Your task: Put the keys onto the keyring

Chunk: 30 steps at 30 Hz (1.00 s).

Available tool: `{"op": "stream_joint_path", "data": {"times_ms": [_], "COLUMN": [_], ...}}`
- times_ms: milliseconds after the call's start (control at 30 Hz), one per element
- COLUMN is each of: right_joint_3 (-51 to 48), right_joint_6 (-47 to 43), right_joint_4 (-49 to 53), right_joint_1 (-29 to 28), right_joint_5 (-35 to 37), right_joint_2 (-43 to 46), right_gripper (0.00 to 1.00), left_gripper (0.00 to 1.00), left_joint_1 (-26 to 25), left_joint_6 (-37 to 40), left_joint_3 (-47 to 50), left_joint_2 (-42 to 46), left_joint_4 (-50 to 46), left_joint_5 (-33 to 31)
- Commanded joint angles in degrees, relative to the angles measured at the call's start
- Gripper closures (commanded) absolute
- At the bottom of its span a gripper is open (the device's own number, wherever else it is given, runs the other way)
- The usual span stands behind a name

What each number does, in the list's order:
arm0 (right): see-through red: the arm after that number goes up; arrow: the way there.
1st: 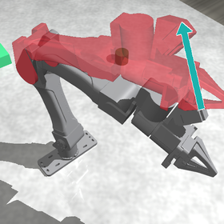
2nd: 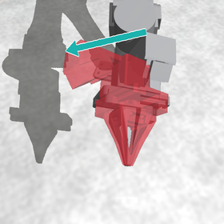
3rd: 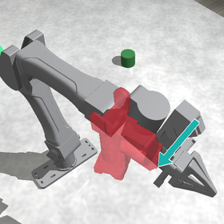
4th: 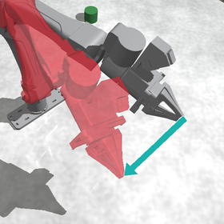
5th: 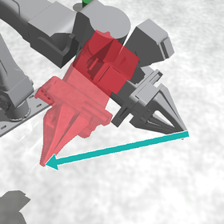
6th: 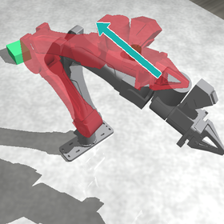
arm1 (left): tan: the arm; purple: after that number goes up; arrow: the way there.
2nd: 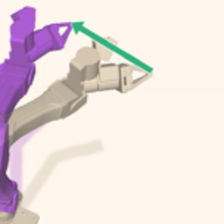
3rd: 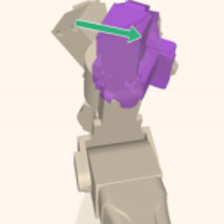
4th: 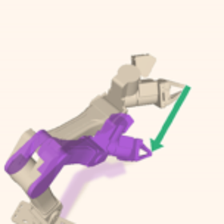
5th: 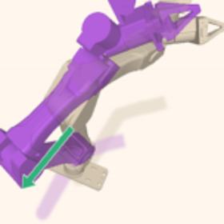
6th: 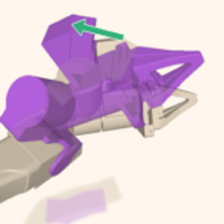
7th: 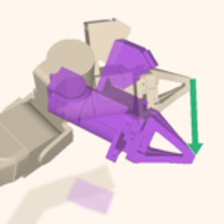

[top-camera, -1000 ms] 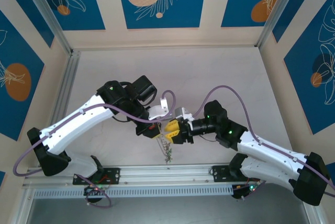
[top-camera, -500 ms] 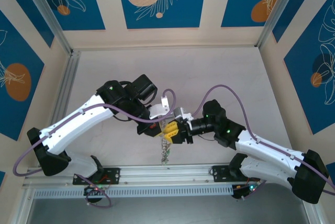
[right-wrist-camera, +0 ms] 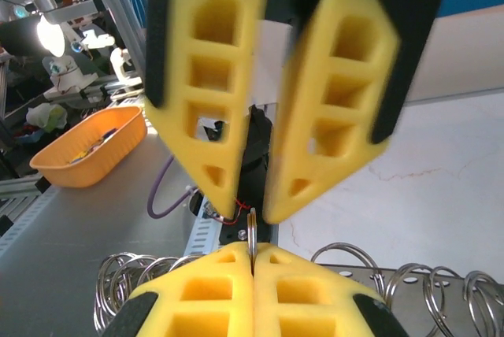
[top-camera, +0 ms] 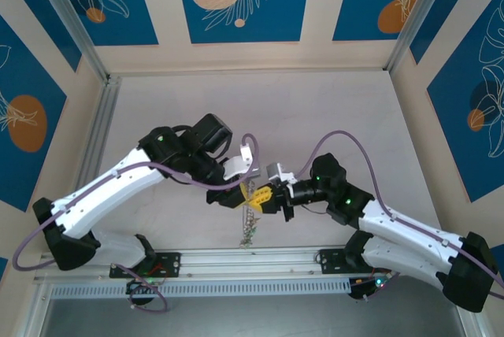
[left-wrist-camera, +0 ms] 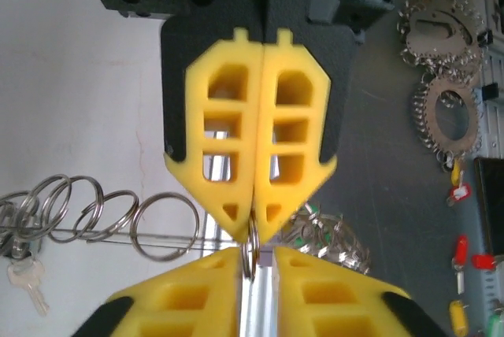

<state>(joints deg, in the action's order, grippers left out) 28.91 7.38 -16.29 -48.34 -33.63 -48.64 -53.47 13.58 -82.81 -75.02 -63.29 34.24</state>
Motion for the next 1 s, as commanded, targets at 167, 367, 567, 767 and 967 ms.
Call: {"op": "stream_joint_path", "data": {"times_ms": [167,367,567,767,967], "right_joint_3": [0.0,-0.1,-1.4,-1.7,-2.7], "right_joint_6": [5.6,8.3,9.8,10.5,11.0], "right_joint_4": [-10.8,-18.9,-24.8,-28.7,-33.8], "right_joint_1": [0.1,-1.6,-3.3,-4.7,-5.7], "right_joint_5": [1.1,3.6,7.3,9.0,11.8], "right_joint_2": [5.6,4.9,4.3,2.5,0.5], "right_gripper": [1.00,1.00,1.00,1.00,1.00], "left_gripper": [0.60,0.60,0.64,0.73,0.85], "left_joint_1": [0.3,0.4,0.3,0.3,0.2], "left_joint_6": [-6.9,-12.6,-15.0,-16.9,-16.4], "left_joint_3": [18.7,27.8,31.7,33.2,33.3], "left_joint_2": [18.2,24.5,26.0,25.8,25.8], "left_joint_4": [30.1,48.6,60.1,65.8,65.1], "left_joint_5": [3.7,1.8,1.9,3.5,3.5]}}
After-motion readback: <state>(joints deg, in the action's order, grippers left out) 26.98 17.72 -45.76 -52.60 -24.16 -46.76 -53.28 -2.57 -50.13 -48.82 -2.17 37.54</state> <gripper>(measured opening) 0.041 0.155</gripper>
